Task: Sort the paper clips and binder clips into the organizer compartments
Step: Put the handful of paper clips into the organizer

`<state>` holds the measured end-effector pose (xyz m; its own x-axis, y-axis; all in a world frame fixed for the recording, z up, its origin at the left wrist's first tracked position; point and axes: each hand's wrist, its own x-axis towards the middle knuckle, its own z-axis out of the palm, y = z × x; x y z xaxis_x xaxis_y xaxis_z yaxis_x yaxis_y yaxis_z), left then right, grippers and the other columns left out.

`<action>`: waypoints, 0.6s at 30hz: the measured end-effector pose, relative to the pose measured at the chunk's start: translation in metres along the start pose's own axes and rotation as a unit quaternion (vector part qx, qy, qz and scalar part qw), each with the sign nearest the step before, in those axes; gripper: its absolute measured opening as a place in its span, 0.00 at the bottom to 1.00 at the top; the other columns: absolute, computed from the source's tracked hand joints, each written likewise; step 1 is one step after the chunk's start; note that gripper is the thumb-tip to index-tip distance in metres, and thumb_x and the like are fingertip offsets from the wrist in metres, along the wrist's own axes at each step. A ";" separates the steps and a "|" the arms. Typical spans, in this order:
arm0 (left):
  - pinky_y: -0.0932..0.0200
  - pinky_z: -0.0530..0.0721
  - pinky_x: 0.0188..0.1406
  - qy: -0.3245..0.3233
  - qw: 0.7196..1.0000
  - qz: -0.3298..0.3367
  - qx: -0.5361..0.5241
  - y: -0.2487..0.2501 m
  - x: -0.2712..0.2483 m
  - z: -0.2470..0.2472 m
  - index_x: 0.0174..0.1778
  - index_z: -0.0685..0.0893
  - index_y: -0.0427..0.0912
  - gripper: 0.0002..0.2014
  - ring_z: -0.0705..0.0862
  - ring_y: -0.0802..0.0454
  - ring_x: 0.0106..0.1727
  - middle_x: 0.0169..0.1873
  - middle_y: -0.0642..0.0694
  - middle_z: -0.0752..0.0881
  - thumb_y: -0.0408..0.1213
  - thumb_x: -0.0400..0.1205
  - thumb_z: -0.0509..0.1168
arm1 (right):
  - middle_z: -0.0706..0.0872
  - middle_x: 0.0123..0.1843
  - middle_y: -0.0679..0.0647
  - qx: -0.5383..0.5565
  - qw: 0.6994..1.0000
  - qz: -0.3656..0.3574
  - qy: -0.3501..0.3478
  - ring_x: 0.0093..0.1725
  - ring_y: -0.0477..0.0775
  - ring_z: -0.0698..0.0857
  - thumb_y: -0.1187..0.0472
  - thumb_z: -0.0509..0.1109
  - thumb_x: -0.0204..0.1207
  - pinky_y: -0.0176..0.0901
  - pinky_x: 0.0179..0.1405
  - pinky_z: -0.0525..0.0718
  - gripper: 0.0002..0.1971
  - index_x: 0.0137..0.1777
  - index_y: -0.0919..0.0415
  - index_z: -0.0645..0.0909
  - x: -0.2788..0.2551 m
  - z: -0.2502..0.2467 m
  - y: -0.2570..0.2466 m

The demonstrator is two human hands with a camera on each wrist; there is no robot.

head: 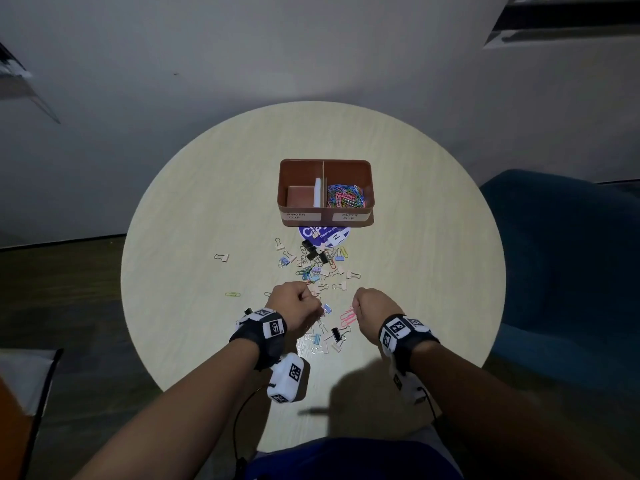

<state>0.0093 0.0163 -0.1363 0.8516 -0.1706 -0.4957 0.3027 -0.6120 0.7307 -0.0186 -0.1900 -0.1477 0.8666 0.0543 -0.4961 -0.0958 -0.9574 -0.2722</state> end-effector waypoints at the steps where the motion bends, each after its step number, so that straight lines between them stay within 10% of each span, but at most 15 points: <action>1: 0.46 0.91 0.38 -0.001 1.000 0.001 0.000 0.000 0.001 0.000 0.31 0.79 0.35 0.12 0.91 0.50 0.38 0.32 0.44 0.91 0.41 0.70 0.70 | 0.85 0.57 0.58 0.006 1.000 -0.002 0.008 0.56 0.61 0.83 0.62 0.62 0.83 0.46 0.50 0.78 0.09 0.60 0.60 0.77 -0.001 0.000 0.001; 11: 0.59 0.78 0.36 0.017 0.998 0.011 0.061 0.003 0.002 0.004 0.34 0.79 0.43 0.09 0.86 0.47 0.40 0.36 0.45 0.89 0.41 0.77 0.69 | 0.86 0.55 0.60 -0.056 0.998 -0.011 0.024 0.53 0.63 0.85 0.63 0.60 0.82 0.47 0.44 0.77 0.09 0.58 0.62 0.78 -0.003 -0.001 0.006; 18: 0.64 0.71 0.34 0.011 0.995 0.040 0.087 0.000 0.001 0.005 0.47 0.79 0.48 0.03 0.82 0.53 0.39 0.36 0.56 0.84 0.38 0.81 0.67 | 0.84 0.51 0.59 0.100 0.993 0.013 0.057 0.45 0.58 0.79 0.59 0.57 0.85 0.45 0.42 0.73 0.05 0.50 0.58 0.71 -0.011 -0.010 0.008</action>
<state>0.0081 0.0119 -0.1391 0.8795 -0.2081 -0.4281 0.1569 -0.7223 0.6736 -0.0239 -0.2007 -0.1365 0.9112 -0.0136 -0.4116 -0.2047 -0.8823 -0.4239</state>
